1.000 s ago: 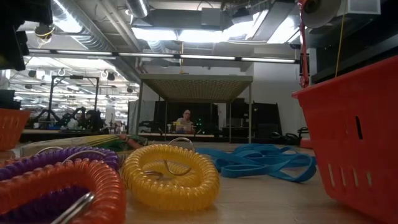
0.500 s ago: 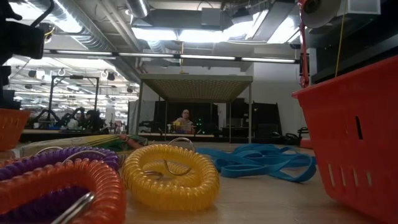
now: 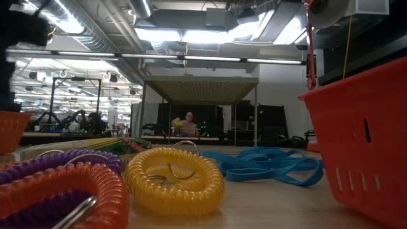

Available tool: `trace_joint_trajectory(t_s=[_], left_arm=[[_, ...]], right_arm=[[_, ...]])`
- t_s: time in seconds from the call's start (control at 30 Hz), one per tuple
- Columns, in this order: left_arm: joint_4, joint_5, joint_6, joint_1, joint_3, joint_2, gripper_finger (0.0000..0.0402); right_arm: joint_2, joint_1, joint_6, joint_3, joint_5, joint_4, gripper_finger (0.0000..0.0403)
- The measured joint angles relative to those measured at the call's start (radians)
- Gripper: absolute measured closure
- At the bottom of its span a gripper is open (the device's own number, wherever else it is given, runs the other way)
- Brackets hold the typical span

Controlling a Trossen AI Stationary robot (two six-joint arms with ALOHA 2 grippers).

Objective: Pick & Place Office Desk Supplies
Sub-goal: Put the yellow crayon box into the orange bin

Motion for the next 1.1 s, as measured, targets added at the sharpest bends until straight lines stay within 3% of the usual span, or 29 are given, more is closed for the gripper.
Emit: trace_joint_trajectory(t_s=[0.17, 0.23, 0.43, 0.57, 0.67, 0.8, 1.1], left_arm=[[0.033, -0.142, 0.111, 0.052, 0.117, -0.007, 0.0185], [0.075, -0.151, 0.194, 0.098, 0.16, -0.005, 0.0187], [0.232, 0.074, 0.446, 0.319, 0.267, 0.121, 0.0191], [0.235, 0.245, 0.565, 0.429, 0.336, 0.294, 0.0183], [0.205, 0.312, 0.597, 0.454, 0.388, 0.441, 0.0178], [0.192, 0.311, 0.575, 0.466, 0.495, 0.652, 0.0178], [0.074, 0.273, 0.452, 0.46, 0.892, 1.066, 0.0178]], right_arm=[[0.0, -0.001, 0.0, 0.0, 0.0, 0.0, 0.0252], [0.0, -0.001, -0.001, 0.0, 0.0, 0.0, 0.0252], [0.0, -0.001, -0.003, 0.0, -0.003, 0.0, 0.0252], [0.0, -0.001, -0.019, 0.0, -0.027, -0.004, 0.0252], [0.0, -0.002, -0.066, 0.0, -0.05, -0.037, 0.0252], [0.0, -0.006, -0.141, 0.0, -0.126, -0.083, 0.0252], [0.0, -0.041, -0.223, 0.0, -0.412, -0.089, 0.0249]])
